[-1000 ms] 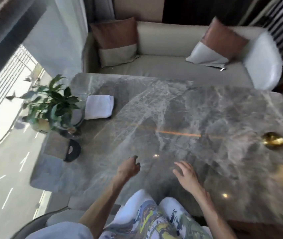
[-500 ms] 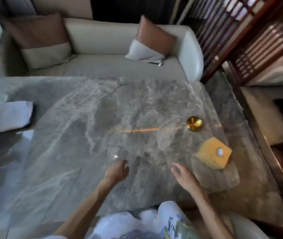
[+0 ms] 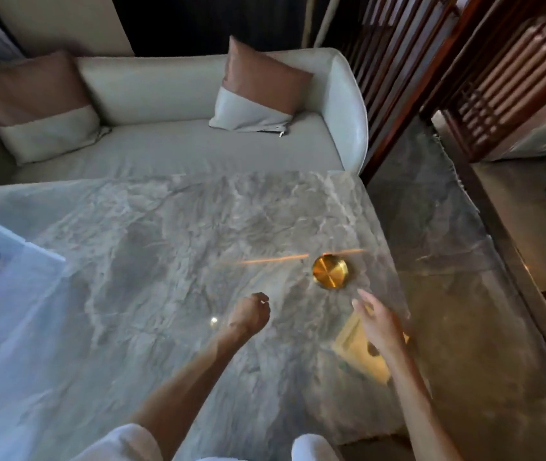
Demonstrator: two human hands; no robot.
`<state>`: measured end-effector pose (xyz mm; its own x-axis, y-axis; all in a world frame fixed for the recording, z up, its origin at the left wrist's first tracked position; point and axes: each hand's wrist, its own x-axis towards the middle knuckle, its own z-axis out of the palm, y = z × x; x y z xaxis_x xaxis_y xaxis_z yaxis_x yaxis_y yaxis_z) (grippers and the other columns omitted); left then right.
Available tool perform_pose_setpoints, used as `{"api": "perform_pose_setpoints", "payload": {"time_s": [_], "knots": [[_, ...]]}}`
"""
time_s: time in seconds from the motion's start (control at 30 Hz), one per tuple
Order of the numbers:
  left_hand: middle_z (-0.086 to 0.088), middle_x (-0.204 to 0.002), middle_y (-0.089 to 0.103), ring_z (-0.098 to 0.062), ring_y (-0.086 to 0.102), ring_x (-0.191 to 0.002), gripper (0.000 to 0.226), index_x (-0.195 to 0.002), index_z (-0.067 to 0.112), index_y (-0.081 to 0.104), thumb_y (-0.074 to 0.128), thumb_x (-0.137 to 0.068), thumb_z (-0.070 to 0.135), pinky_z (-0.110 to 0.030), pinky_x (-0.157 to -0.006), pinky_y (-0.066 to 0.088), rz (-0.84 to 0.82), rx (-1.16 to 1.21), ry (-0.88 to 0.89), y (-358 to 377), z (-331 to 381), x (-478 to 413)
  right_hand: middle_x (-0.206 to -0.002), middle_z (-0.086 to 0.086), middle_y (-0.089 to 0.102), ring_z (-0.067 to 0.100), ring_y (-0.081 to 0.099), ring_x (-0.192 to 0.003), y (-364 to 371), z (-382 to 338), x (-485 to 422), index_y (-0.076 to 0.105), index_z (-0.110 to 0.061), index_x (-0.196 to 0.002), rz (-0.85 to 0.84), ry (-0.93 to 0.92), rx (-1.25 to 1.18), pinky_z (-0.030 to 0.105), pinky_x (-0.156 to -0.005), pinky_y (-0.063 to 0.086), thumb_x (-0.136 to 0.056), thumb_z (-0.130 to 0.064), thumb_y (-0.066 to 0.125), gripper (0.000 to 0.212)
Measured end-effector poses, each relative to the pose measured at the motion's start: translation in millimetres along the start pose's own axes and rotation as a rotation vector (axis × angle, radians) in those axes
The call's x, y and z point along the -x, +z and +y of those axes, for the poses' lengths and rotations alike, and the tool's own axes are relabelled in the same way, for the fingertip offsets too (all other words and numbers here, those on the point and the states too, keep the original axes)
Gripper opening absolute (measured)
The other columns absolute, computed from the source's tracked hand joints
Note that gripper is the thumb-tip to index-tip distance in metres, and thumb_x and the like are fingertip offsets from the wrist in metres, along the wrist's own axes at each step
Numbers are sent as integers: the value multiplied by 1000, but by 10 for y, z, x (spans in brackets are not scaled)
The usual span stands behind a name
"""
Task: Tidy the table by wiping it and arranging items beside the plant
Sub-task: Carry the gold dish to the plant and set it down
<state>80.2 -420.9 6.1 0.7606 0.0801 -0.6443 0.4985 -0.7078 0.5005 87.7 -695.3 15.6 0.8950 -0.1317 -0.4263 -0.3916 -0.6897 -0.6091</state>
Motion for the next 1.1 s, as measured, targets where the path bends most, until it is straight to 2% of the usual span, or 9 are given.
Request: {"api": "perform_pose_setpoints", "payload": {"time_s": [0.13, 0.27, 0.37, 0.53, 0.67, 0.73, 0.83, 0.97, 1.1], "knots": [[-14, -122, 68, -31, 62, -116, 32, -119, 12, 67, 48, -93, 14, -31, -96, 47, 41, 65, -86, 237, 695, -506, -139, 17, 57, 29, 53, -130, -71, 29, -829, 53, -3, -136, -106, 51, -56, 39, -110, 39, -99, -21, 50, 42], [-15, -122, 62, -34, 56, -124, 40, -135, 3, 52, 46, -96, 10, -27, -99, 43, -24, 124, -145, 475, 1152, -905, -139, 19, 56, 32, 53, -128, 43, 27, -1265, 51, -2, -136, -221, 135, -116, 43, -108, 41, -98, -20, 49, 43], [-22, -131, 59, -36, 57, -122, 43, -137, -1, 49, 49, -95, 11, -38, -103, 46, -46, 119, -133, 633, 1316, -1062, -141, 15, 55, 30, 50, -130, 153, 89, -1347, 49, -7, -138, -305, 180, -185, 42, -110, 40, -98, -21, 48, 43], [-28, -96, 64, -41, 64, -93, 30, -110, -1, 65, 44, -88, 0, -44, -81, 53, -63, 300, -180, 750, 1364, -1151, -143, 6, 50, 28, 46, -134, 203, 132, -1357, 41, -13, -145, -359, 247, -328, 41, -113, 38, -97, -20, 53, 49], [-16, -71, 52, -29, 47, -76, 20, -89, 1, 62, 47, -76, 0, -38, -68, 35, -8, 518, -212, 620, 1356, -991, -120, 16, 61, 32, 57, -114, 237, 87, -1275, 52, -7, -131, -307, 242, -374, 38, -95, 46, -95, -11, 53, 37], [-24, -79, 57, -29, 50, -77, 30, -91, -1, 63, 48, -67, 10, -38, -68, 37, 79, 613, -192, 506, 1230, -822, -108, 17, 62, 33, 59, -103, 285, -36, -1131, 55, -3, -122, -240, 204, -406, 47, -88, 49, -94, -6, 55, 28], [-16, -98, 62, -29, 60, -87, 22, -109, 1, 59, 59, -87, 7, -42, -78, 49, 206, 724, -170, 312, 860, -466, -115, 19, 62, 36, 61, -106, 454, -291, -792, 54, -5, -121, -182, 129, -436, 53, -94, 52, -93, -4, 57, 27], [-9, -88, 56, -25, 58, -72, 14, -102, 5, 55, 59, -90, 0, -39, -69, 54, 321, 909, -151, 28, 172, 42, -104, 11, 64, 34, 64, -101, 883, -658, -236, 58, -10, -117, -214, 13, -416, 54, -90, 54, -90, -1, 61, 29], [-8, -87, 54, -29, 60, -80, 22, -108, -2, 55, 57, -87, -6, -42, -68, 60, 370, 950, -161, -209, -638, 580, -94, 2, 64, 35, 66, -91, 1412, -978, 409, 62, -19, -110, -233, -81, -360, 55, -84, 55, -86, -1, 63, 31]]}}
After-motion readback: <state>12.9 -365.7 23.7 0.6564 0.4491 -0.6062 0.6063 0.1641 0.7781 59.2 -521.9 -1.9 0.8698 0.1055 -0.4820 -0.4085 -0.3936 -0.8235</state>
